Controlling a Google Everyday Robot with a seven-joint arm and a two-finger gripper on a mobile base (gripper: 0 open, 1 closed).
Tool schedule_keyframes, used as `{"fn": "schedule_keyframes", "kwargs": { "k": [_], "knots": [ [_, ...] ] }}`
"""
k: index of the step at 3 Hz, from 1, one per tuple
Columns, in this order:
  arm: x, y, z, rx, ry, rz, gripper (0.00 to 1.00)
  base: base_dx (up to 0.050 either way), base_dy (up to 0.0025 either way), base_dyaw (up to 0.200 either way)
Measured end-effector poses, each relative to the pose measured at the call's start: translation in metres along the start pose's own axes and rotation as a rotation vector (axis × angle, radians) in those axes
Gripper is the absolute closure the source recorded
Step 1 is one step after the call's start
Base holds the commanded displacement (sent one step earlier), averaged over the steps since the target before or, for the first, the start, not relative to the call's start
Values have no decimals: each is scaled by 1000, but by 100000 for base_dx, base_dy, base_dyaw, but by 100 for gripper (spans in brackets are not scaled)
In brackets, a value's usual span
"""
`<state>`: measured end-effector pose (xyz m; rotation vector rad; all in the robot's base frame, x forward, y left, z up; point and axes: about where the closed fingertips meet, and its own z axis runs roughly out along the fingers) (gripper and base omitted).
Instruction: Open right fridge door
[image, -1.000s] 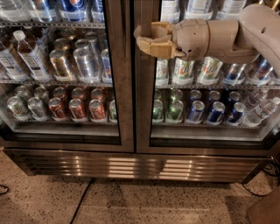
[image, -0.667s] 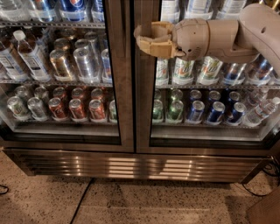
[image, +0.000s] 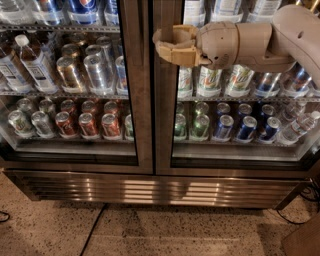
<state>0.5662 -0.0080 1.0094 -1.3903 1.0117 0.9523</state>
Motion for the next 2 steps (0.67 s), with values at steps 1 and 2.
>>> {"fn": "schedule_keyframes", "kwargs": {
  "k": [1,2],
  "knots": [
    [0,0,0,0,-2,0,100,0,0,0],
    [0,0,0,1,-4,0,100,0,0,0]
  ]
}}
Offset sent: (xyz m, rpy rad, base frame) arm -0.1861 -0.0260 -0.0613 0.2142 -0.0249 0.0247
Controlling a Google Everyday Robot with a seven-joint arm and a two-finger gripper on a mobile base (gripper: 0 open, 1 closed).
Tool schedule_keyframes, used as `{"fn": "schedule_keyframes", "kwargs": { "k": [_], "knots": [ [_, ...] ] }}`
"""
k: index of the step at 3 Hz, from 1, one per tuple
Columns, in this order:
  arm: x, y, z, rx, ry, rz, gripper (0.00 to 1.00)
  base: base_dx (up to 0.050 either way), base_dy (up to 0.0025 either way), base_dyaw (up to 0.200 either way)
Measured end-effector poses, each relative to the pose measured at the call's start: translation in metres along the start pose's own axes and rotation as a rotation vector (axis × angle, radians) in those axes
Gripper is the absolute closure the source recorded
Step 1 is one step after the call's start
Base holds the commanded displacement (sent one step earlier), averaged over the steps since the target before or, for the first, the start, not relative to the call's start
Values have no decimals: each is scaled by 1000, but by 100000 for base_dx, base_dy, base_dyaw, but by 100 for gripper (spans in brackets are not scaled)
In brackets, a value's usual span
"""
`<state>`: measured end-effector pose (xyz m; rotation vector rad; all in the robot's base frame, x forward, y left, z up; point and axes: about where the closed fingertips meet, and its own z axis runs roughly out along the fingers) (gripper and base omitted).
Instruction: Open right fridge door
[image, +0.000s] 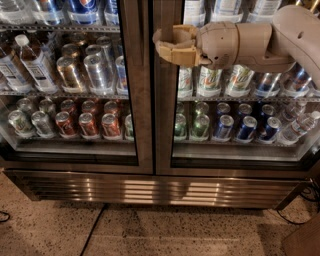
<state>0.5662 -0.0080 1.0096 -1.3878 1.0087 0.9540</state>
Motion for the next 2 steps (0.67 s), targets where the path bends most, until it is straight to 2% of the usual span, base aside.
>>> {"fn": "schedule_keyframes", "kwargs": {
  "k": [2],
  "knots": [
    [0,0,0,1,-4,0,100,0,0,0]
  ]
}}
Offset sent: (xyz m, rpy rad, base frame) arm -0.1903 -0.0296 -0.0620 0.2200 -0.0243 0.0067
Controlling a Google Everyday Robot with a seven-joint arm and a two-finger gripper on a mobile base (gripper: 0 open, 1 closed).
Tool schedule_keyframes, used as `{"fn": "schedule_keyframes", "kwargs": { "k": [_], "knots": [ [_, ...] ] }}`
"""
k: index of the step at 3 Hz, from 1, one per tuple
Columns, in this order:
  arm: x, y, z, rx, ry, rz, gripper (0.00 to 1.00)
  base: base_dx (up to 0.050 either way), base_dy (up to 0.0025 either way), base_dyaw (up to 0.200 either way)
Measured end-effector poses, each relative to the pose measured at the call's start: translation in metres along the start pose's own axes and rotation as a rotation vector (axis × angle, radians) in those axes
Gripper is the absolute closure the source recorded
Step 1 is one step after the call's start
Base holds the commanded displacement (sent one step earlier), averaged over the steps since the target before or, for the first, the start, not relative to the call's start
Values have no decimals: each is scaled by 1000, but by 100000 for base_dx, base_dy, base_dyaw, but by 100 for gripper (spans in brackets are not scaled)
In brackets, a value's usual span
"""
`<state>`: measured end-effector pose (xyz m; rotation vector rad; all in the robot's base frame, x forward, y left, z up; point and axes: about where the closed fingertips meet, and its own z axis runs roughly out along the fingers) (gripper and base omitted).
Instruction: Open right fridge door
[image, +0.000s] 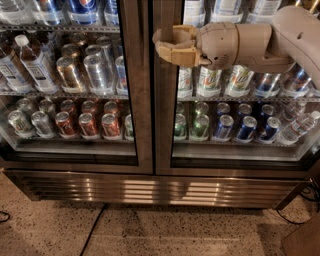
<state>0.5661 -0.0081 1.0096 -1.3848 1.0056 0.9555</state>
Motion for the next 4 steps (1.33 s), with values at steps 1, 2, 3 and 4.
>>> {"fn": "schedule_keyframes", "kwargs": {
  "k": [1,2,3,4],
  "knots": [
    [0,0,0,1,-2,0,100,0,0,0],
    [0,0,0,1,-4,0,100,0,0,0],
    [0,0,0,2,-6,0,100,0,0,0],
    [0,0,0,2,-7,0,100,0,0,0]
  ]
}}
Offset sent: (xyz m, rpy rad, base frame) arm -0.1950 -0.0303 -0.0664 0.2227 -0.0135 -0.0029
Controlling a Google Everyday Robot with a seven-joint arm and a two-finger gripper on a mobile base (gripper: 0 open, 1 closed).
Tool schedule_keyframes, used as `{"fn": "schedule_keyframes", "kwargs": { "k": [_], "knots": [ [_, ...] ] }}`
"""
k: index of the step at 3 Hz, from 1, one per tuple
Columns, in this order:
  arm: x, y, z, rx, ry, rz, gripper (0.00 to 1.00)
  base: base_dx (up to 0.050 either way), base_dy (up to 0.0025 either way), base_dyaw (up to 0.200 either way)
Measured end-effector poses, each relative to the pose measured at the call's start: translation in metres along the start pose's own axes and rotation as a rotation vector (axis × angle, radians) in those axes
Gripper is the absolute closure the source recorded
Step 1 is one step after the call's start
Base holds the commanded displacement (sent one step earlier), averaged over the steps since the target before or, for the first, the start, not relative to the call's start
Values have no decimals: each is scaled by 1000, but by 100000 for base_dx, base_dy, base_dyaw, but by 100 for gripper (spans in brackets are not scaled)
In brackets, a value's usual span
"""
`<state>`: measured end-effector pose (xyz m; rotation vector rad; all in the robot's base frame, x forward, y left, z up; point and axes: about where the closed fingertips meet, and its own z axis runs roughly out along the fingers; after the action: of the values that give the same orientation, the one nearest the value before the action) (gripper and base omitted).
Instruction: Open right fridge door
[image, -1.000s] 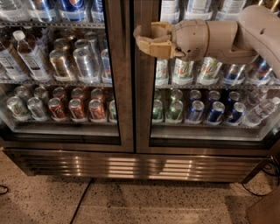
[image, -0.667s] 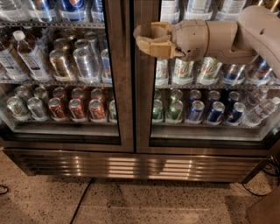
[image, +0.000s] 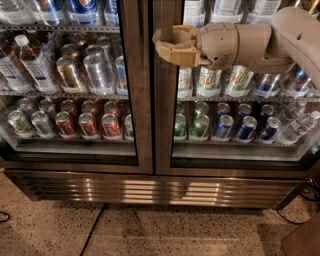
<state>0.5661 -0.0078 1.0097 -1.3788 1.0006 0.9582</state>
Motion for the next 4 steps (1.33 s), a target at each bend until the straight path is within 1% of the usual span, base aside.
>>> {"fn": "schedule_keyframes", "kwargs": {
  "k": [4],
  "knots": [
    [0,0,0,5,-6,0,100,0,0,0]
  ]
}}
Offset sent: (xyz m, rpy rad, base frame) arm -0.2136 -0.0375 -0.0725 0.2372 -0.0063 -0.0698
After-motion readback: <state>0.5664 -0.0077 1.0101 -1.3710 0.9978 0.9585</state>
